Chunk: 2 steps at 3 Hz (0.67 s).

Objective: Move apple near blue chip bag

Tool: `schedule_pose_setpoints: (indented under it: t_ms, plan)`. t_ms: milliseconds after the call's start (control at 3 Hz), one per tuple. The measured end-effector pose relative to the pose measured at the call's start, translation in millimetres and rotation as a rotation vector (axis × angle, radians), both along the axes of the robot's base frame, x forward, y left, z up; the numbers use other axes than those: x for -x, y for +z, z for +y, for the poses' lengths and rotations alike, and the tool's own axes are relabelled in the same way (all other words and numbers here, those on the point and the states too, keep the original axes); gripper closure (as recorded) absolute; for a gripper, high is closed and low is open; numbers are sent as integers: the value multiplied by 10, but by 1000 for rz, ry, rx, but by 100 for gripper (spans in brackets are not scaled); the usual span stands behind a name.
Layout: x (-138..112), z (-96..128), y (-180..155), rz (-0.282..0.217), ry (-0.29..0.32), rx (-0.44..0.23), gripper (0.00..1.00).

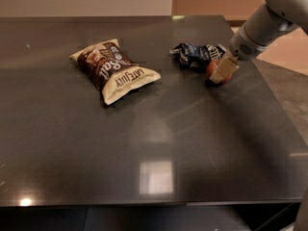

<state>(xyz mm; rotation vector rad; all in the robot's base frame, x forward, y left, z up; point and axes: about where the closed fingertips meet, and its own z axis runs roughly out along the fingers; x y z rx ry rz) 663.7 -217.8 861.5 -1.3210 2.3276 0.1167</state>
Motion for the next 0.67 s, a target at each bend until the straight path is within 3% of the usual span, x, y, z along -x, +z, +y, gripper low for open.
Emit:
schedule_pose_setpoints:
  t_ms: [667]
  plan:
    - [-29, -43, -93, -4, -9, 17, 12]
